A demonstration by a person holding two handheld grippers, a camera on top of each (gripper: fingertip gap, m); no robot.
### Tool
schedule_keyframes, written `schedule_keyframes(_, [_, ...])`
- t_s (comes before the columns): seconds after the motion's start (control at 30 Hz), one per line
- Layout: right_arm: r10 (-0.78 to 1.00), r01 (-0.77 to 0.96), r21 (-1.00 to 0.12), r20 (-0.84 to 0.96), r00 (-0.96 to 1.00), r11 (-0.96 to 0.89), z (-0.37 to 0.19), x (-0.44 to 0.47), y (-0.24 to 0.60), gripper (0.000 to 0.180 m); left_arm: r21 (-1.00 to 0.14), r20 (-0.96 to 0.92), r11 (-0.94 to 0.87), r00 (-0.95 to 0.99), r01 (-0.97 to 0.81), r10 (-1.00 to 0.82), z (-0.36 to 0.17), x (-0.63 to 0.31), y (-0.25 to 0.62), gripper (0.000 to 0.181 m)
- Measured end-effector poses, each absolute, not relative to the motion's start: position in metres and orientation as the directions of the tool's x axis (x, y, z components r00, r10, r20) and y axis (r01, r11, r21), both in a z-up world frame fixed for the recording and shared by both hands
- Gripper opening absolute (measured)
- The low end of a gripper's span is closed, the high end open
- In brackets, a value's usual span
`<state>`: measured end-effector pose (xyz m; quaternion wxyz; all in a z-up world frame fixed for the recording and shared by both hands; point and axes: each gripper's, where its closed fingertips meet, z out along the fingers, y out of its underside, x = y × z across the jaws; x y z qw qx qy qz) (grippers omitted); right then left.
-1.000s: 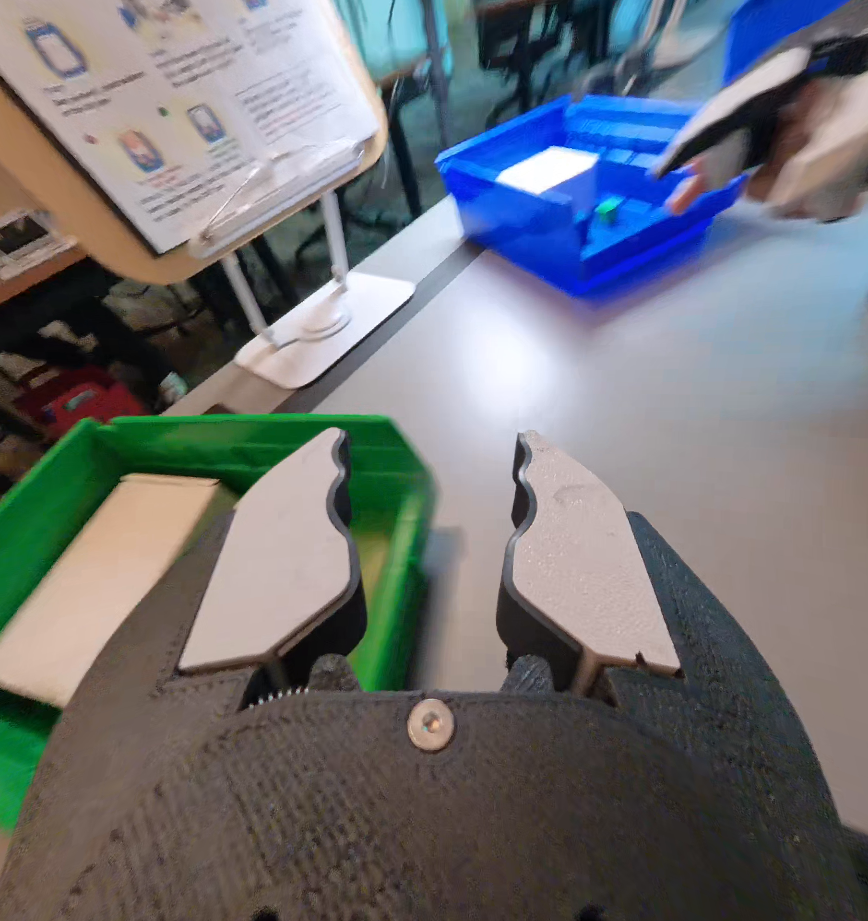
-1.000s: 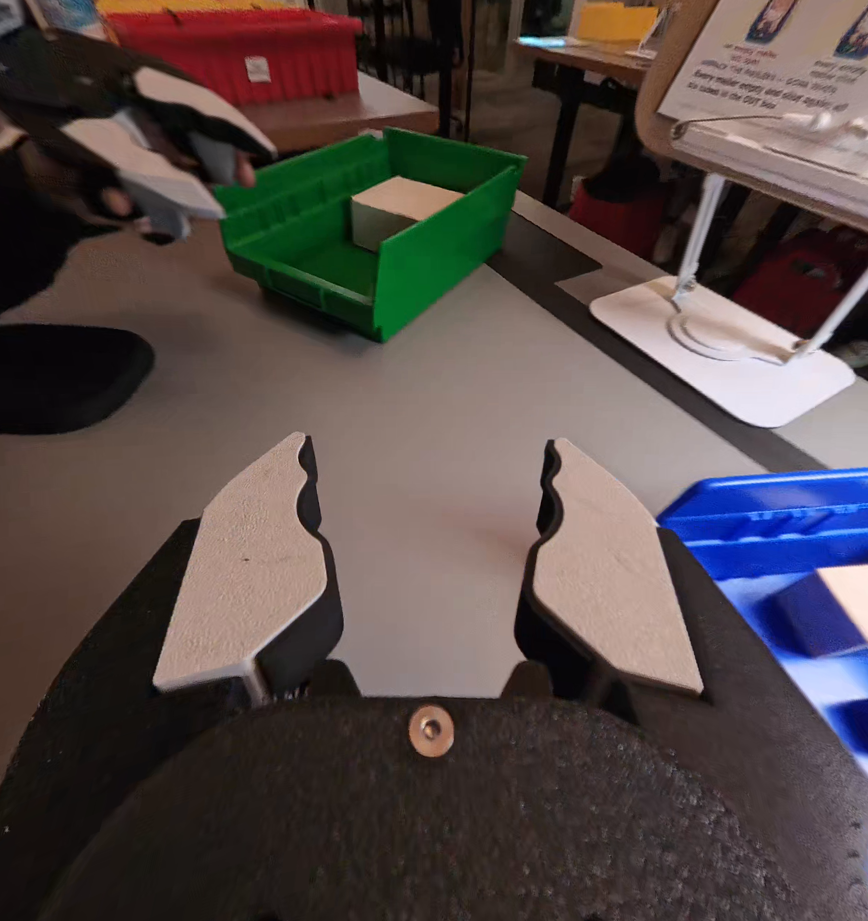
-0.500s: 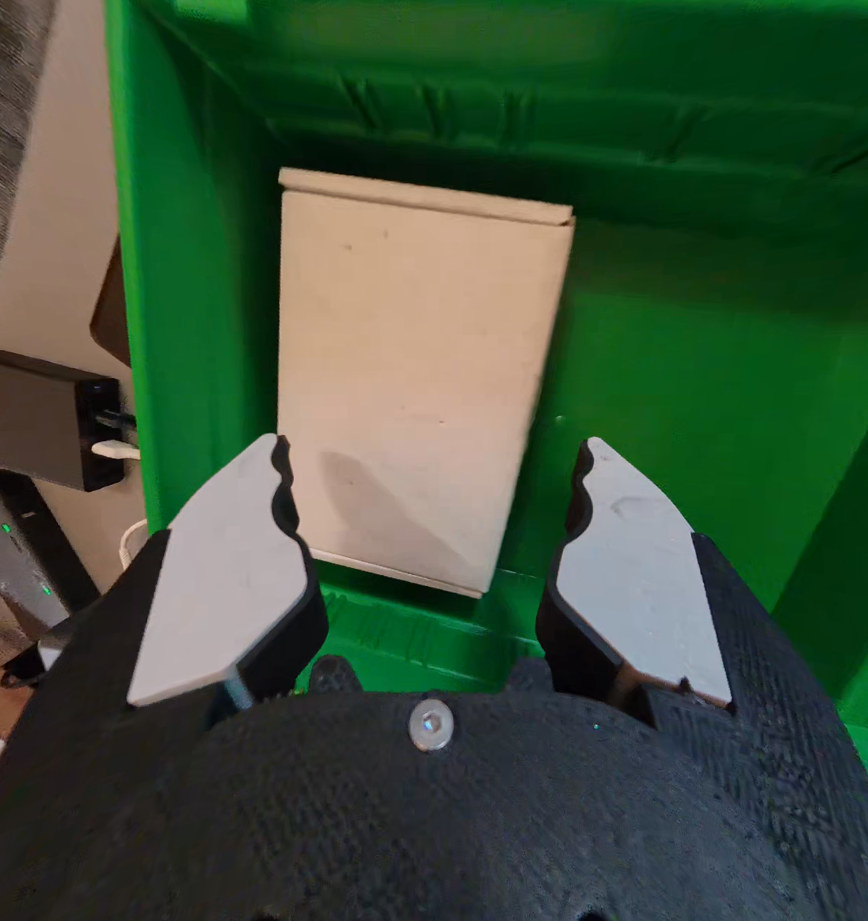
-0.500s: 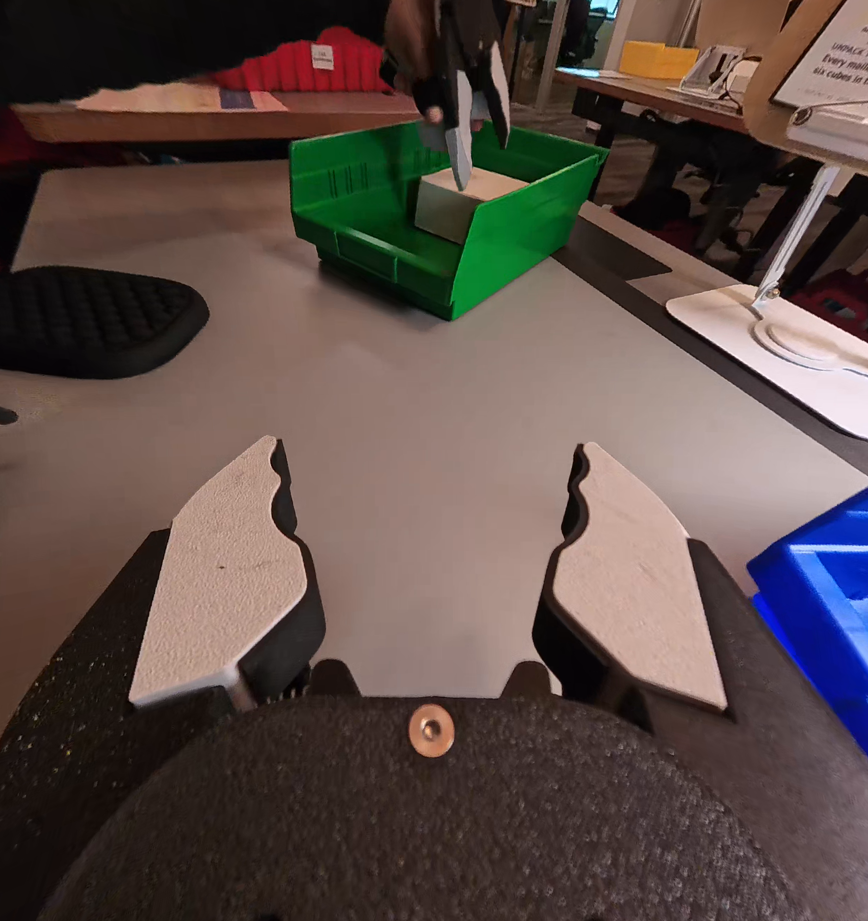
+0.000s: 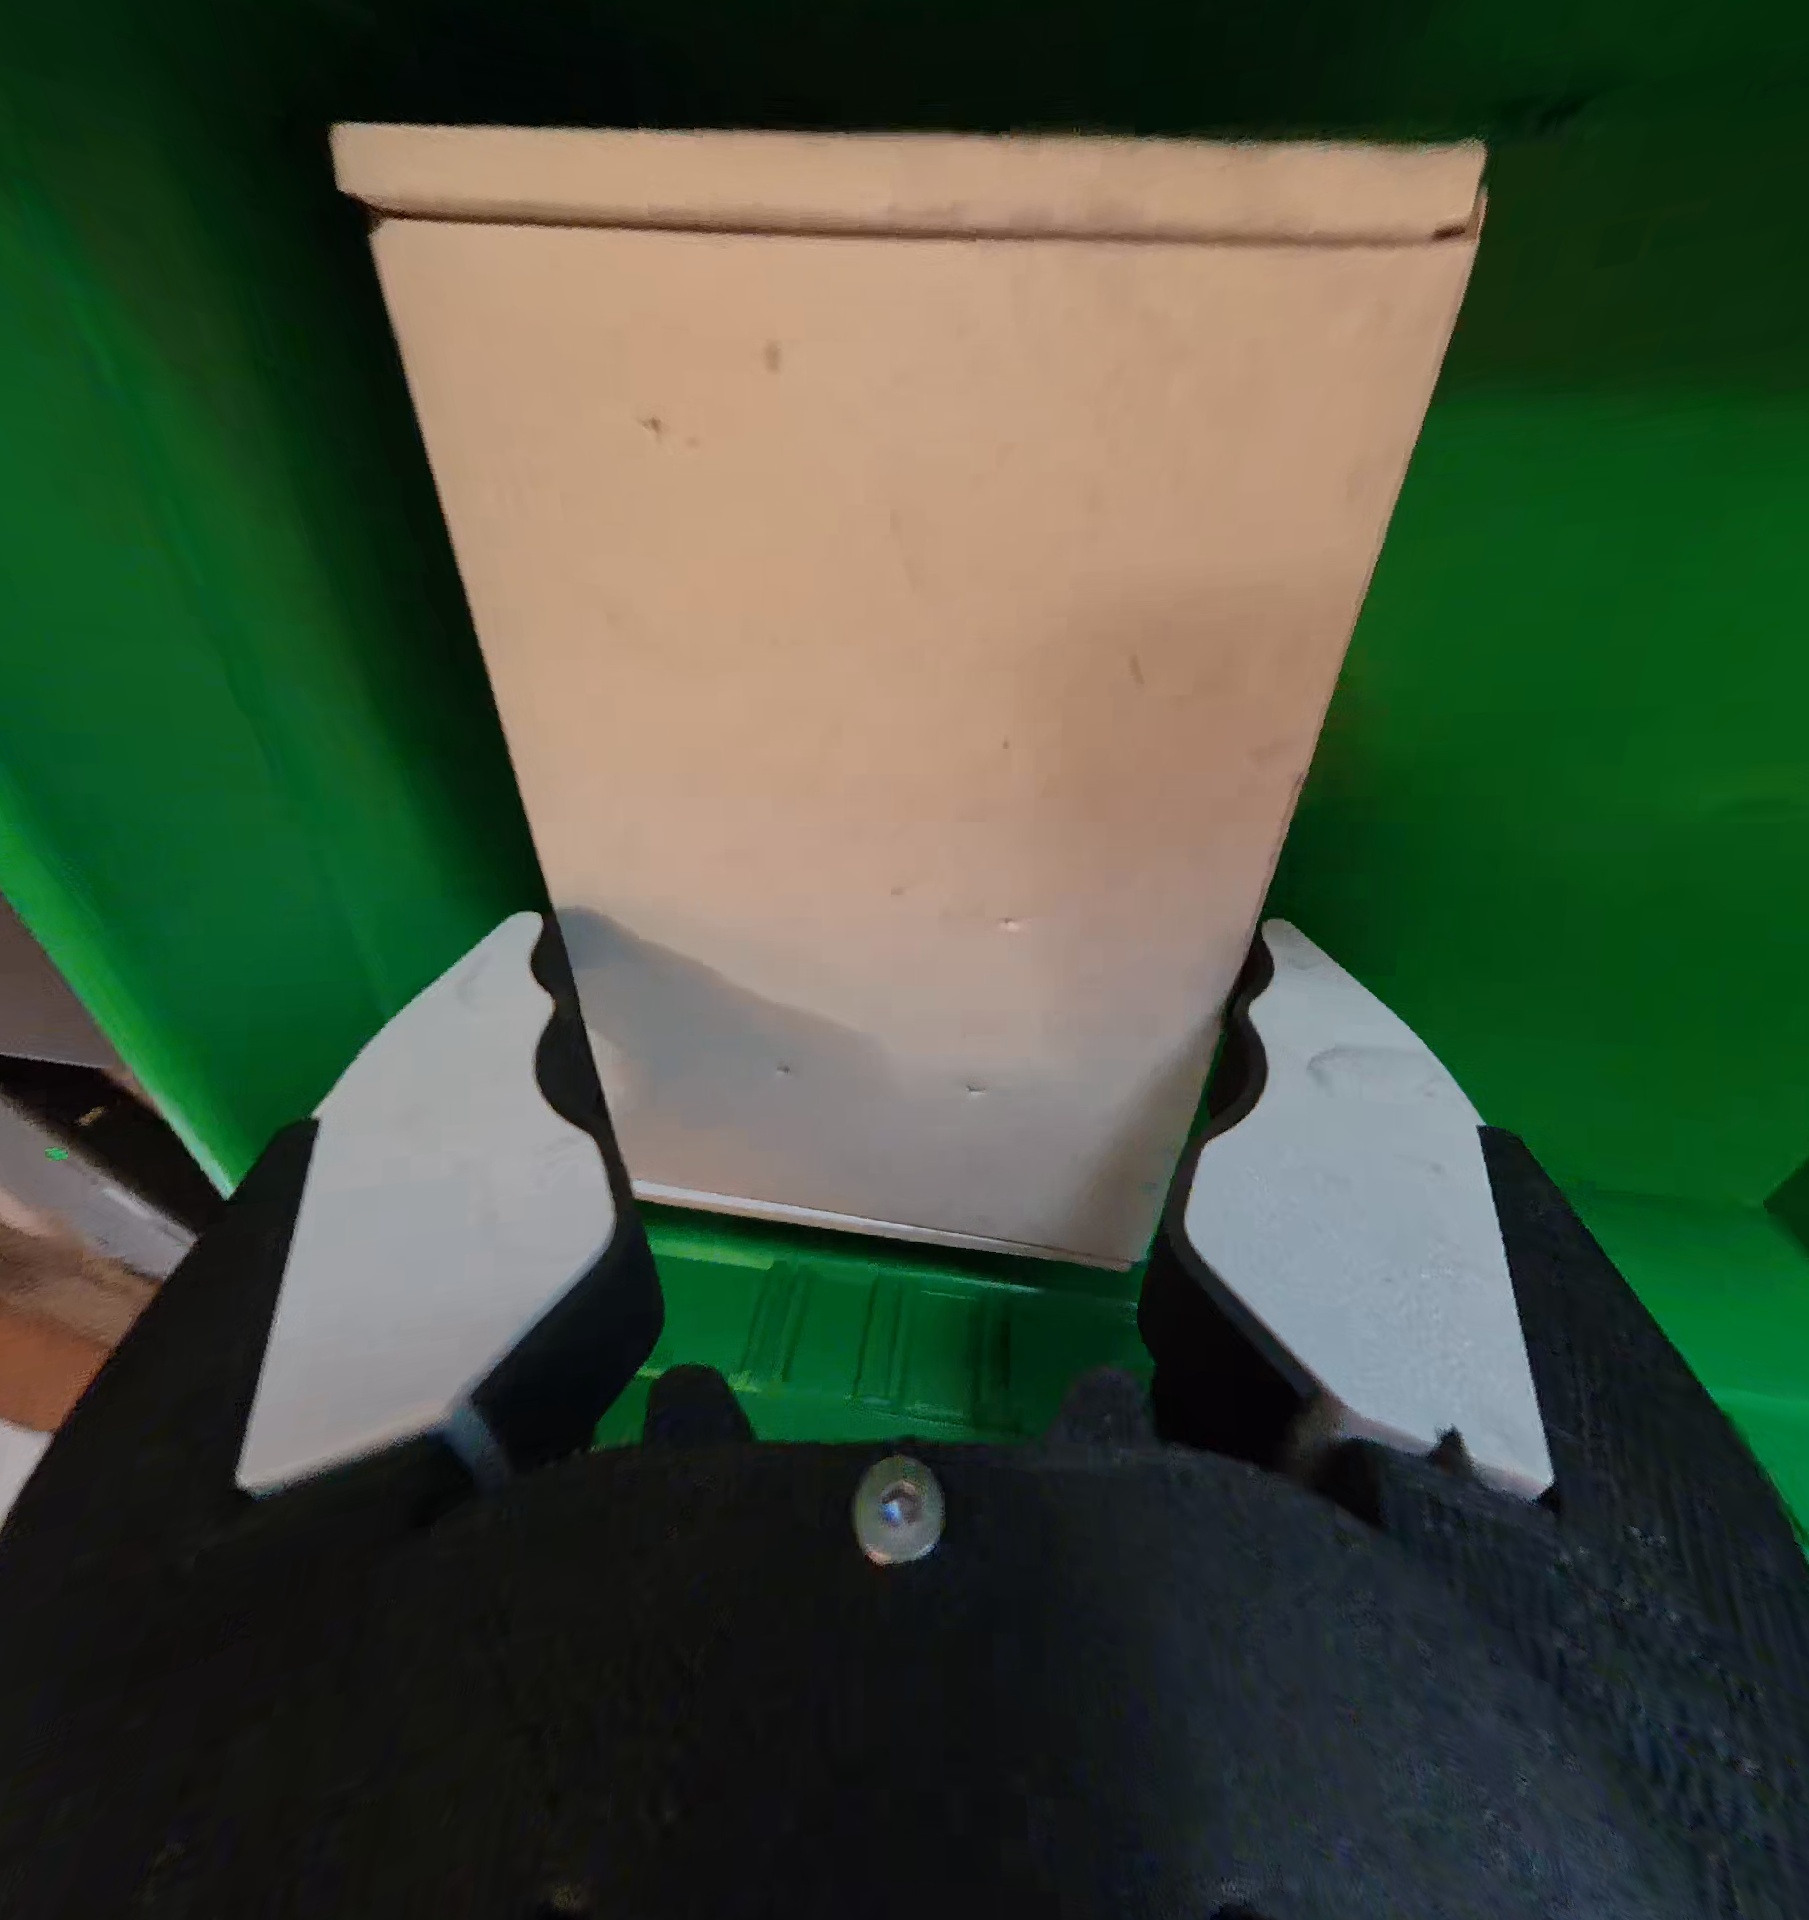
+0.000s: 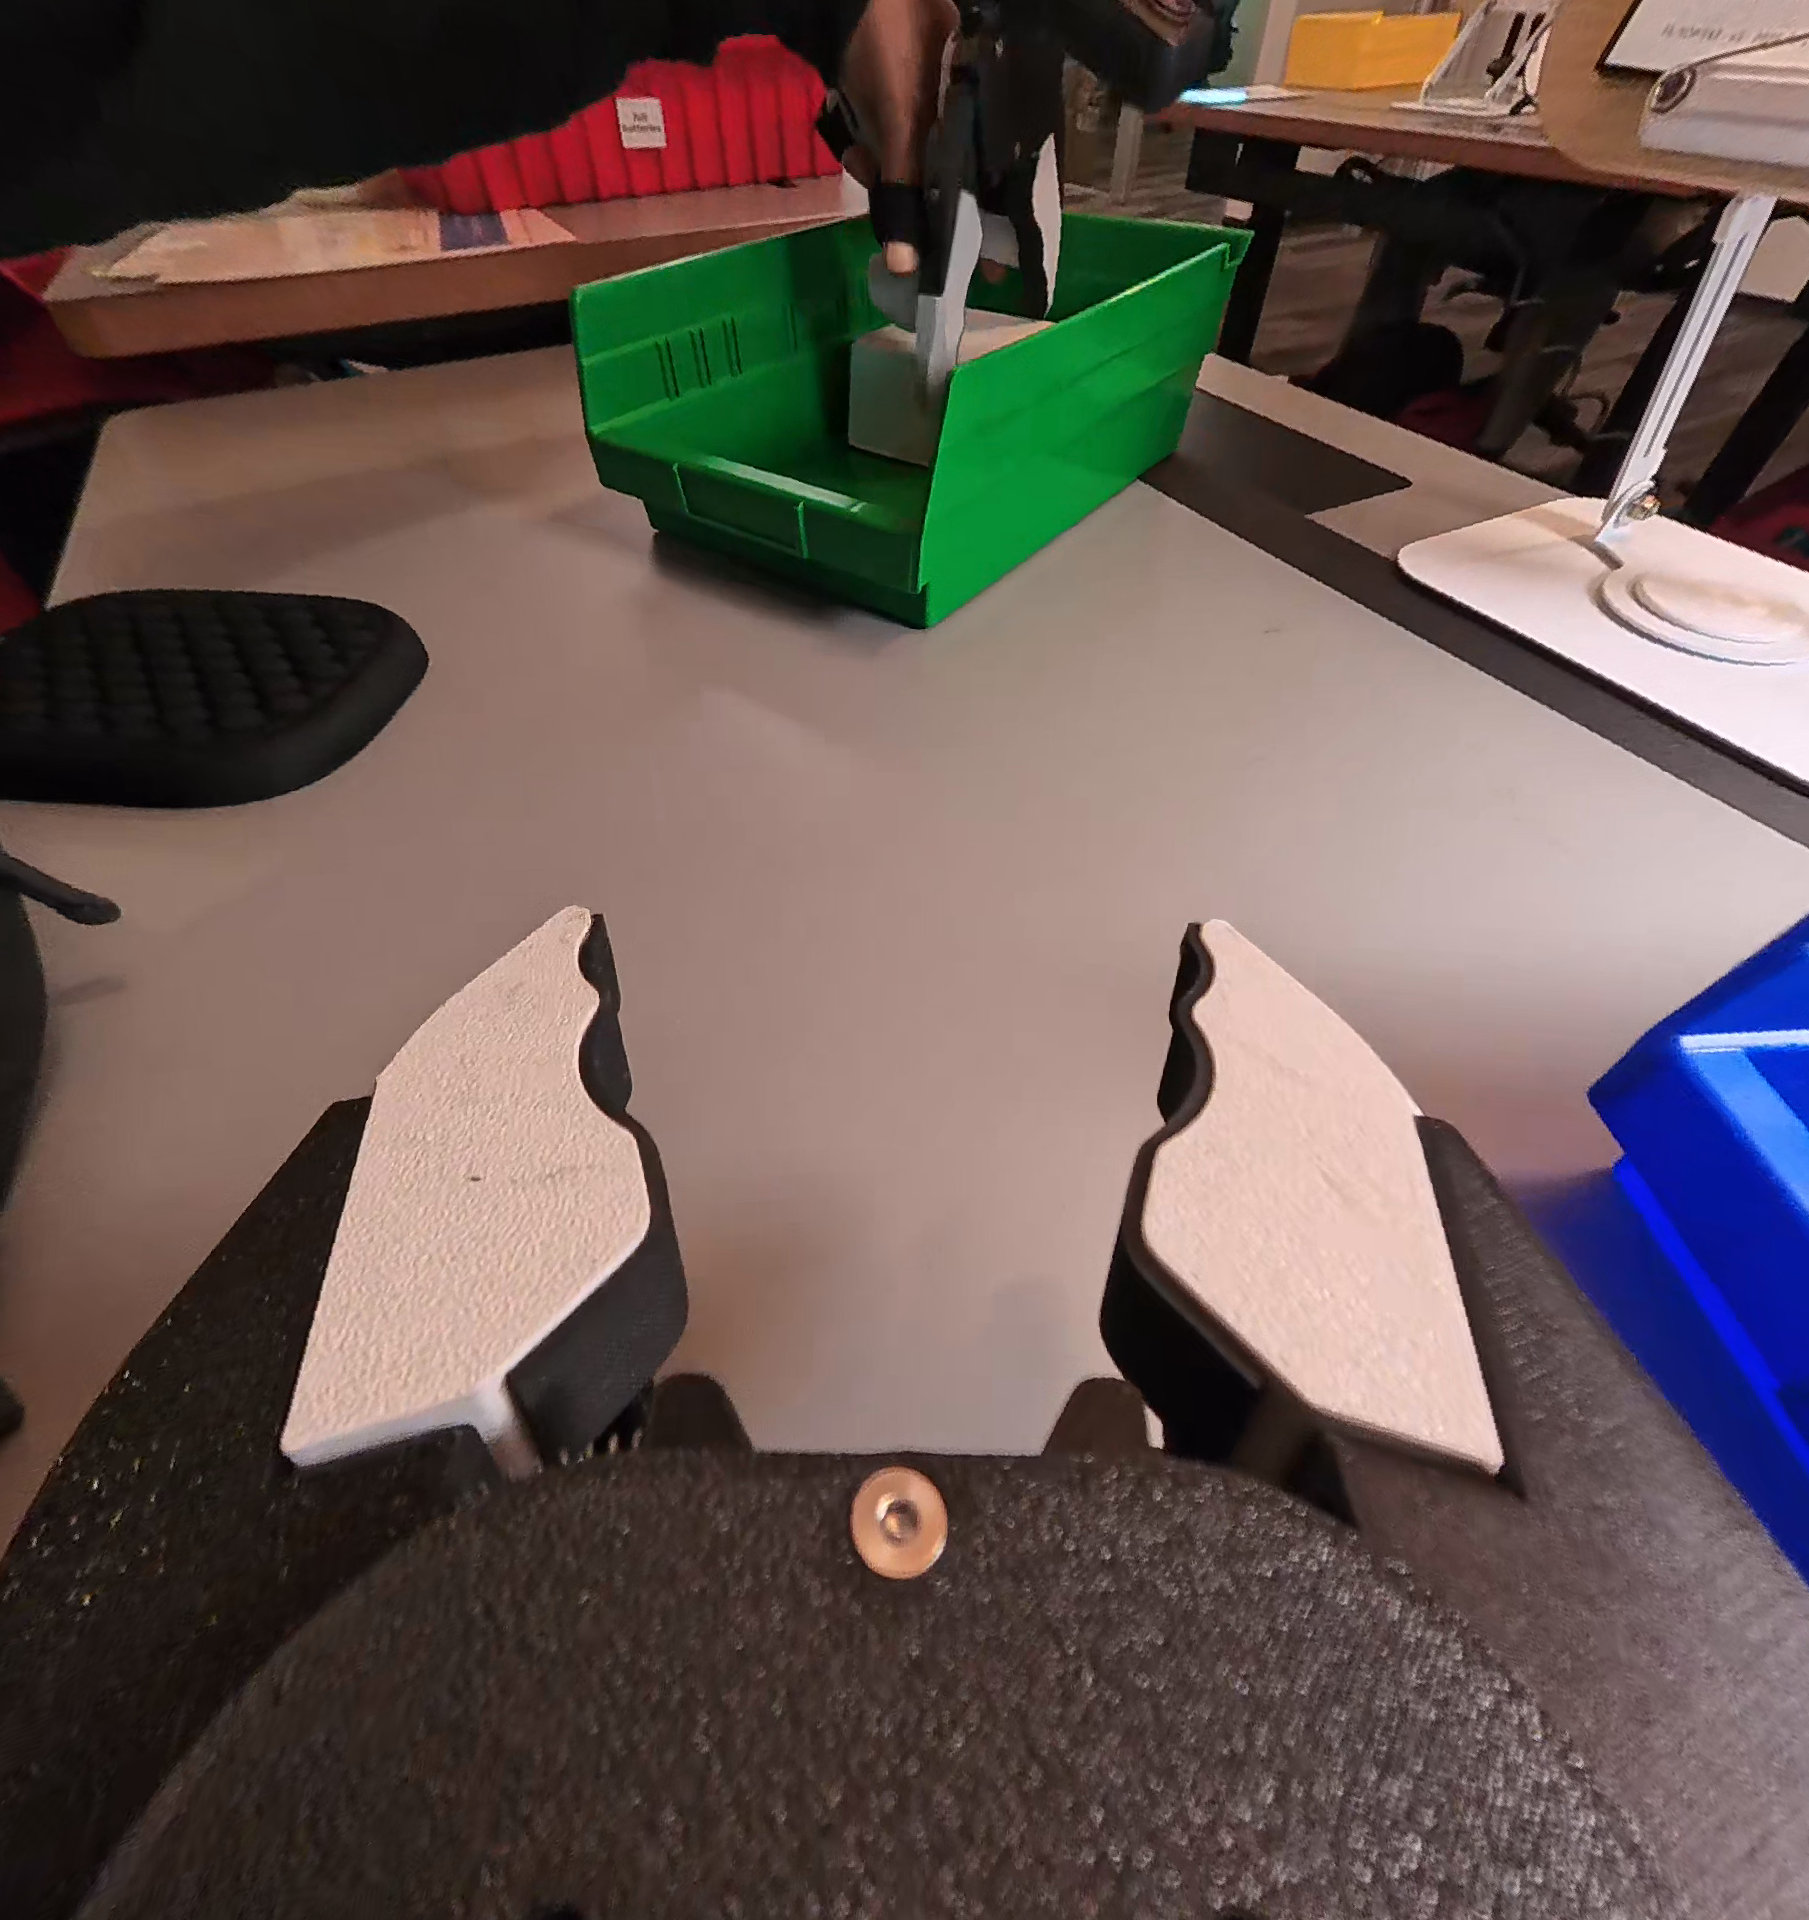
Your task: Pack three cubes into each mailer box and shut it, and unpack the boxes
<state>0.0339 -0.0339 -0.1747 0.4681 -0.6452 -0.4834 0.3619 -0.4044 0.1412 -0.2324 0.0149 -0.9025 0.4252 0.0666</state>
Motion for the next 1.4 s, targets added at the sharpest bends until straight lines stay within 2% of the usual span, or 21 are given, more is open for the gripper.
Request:
schedule_keyframes(0.23, [0.969, 0.299, -0.951, -0.009, 0.246, -0.085, -0.178, 0.031, -0.039, 0.099, 0.044, -0.156, -0.598, 0.586, -0.8, -0.795, -0.233, -0.4, 0.132, 0.117])
schedule_keyframes(0.4, [0.969, 0.284, -0.956, 0.002, 0.247, -0.07, -0.173, 0.033, -0.04, 0.096, -0.001, -0.144, -0.533, 0.527, -0.846, -0.837, -0.223, -0.37, 0.112, 0.116])
schedule_keyframes(0.73, [0.971, 0.283, -0.958, 0.032, 0.237, -0.038, -0.169, 0.03, -0.046, 0.095, -0.069, -0.285, -0.479, 0.478, -0.875, -0.831, -0.131, -0.356, 0.081, 0.116])
schedule_keyframes(0.9, [0.946, 0.322, -0.946, 0.125, 0.3, 0.022, -0.169, 0.032, -0.039, 0.092, -0.163, -0.309, -0.346, 0.381, -0.924, -0.871, -0.096, -0.289, 0.047, 0.116])
schedule_keyframes(1.07, [0.92, 0.388, -0.914, 0.247, 0.305, 0.117, -0.176, 0.023, -0.042, 0.091, -0.249, -0.275, -0.155, 0.224, -0.956, -0.935, -0.102, -0.187, 0.001, 0.116])
schedule_keyframes(1.13, [0.873, 0.449, -0.871, 0.367, 0.321, 0.201, -0.181, 0.021, -0.04, 0.092, -0.295, -0.222, -0.104, 0.174, -0.95, -0.959, -0.111, -0.148, -0.018, 0.116])
schedule_keyframes(1.23, [0.734, 0.567, -0.735, 0.607, 0.304, 0.373, -0.186, 0.02, -0.036, 0.096, -0.342, -0.122, -0.064, 0.111, -0.938, -0.986, -0.132, -0.101, -0.043, 0.116])
schedule_keyframes(1.33, [0.558, 0.618, -0.563, 0.797, 0.231, 0.549, -0.18, 0.015, -0.044, 0.1, -0.332, -0.005, -0.057, 0.062, -0.942, -0.998, -0.159, -0.073, -0.065, 0.116])
schedule_keyframes(1.4, [0.494, 0.589, -0.492, 0.852, 0.174, 0.641, -0.176, 0.007, -0.059, 0.101, -0.319, 0.075, -0.073, 0.052, -0.945, -0.996, -0.175, -0.062, -0.078, 0.116])
